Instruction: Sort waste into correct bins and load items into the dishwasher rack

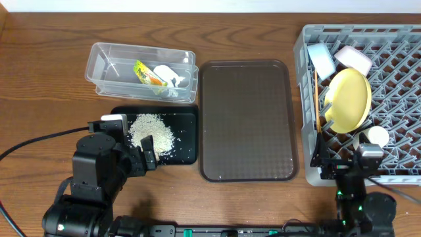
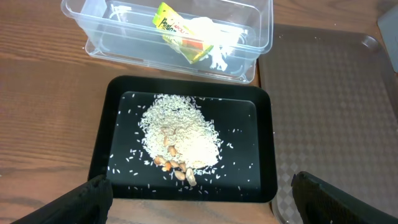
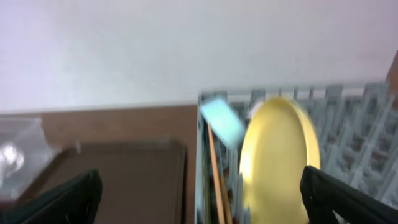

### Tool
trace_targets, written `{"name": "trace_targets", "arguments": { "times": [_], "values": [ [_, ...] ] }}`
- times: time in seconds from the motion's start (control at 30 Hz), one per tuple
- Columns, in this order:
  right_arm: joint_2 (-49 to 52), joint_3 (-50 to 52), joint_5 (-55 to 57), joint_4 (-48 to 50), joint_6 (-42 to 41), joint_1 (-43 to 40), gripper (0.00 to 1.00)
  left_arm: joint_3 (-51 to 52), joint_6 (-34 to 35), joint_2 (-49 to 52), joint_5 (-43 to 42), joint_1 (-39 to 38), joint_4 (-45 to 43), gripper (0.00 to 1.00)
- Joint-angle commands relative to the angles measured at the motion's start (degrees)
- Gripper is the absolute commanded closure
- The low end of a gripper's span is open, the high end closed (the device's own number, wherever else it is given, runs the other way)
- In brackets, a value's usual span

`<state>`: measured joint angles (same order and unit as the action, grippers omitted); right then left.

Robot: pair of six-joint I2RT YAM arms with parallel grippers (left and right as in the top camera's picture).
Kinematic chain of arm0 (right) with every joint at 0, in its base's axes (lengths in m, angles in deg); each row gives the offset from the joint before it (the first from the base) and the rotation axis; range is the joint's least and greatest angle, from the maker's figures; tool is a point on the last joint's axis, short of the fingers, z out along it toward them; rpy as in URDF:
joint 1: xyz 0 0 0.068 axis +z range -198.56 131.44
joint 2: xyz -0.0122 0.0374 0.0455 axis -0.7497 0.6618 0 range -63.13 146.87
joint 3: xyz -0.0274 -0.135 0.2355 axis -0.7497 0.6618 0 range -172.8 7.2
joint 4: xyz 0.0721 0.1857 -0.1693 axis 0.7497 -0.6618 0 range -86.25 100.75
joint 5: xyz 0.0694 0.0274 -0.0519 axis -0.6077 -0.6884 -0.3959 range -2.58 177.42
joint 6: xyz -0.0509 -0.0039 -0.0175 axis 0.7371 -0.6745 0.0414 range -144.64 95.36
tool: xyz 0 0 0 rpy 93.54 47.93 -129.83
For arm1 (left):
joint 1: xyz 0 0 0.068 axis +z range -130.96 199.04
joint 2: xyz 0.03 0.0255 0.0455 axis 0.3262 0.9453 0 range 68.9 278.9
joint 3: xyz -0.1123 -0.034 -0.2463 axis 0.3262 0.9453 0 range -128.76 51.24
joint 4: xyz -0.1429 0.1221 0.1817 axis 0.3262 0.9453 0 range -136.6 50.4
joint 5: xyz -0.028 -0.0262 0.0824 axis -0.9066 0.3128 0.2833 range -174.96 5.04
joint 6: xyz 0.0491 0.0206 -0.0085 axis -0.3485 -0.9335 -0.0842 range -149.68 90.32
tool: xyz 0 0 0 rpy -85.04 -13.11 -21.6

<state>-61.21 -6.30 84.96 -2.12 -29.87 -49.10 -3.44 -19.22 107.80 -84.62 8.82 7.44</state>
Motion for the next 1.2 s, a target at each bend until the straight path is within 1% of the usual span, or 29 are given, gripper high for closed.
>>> {"name": "trace_targets", "arguments": {
  "times": [0.0,0.2,0.3,1.17],
  "values": [
    [-1.64,4.22,0.94,5.27,2.73,0.61,0.01,0.26,-0.35,-0.04,0.09,0.13,0.13,0.06],
    [-1.64,12.90,0.39,13.84,1.99,0.63,0.01,0.26,-0.35,-0.04,0.09,0.13,0.11,0.06],
    [-1.57,13.18,0.42,8.20,1.22,0.59,0.01,0.26,-0.35,-0.04,0.09,0.13,0.13,0.06],
    [-1.03,13.18,0.52,8.76,1.22,0.61,0.01,0.26,-0.35,-0.04,0.09,0.13,0.13,0.06]
  ]
}}
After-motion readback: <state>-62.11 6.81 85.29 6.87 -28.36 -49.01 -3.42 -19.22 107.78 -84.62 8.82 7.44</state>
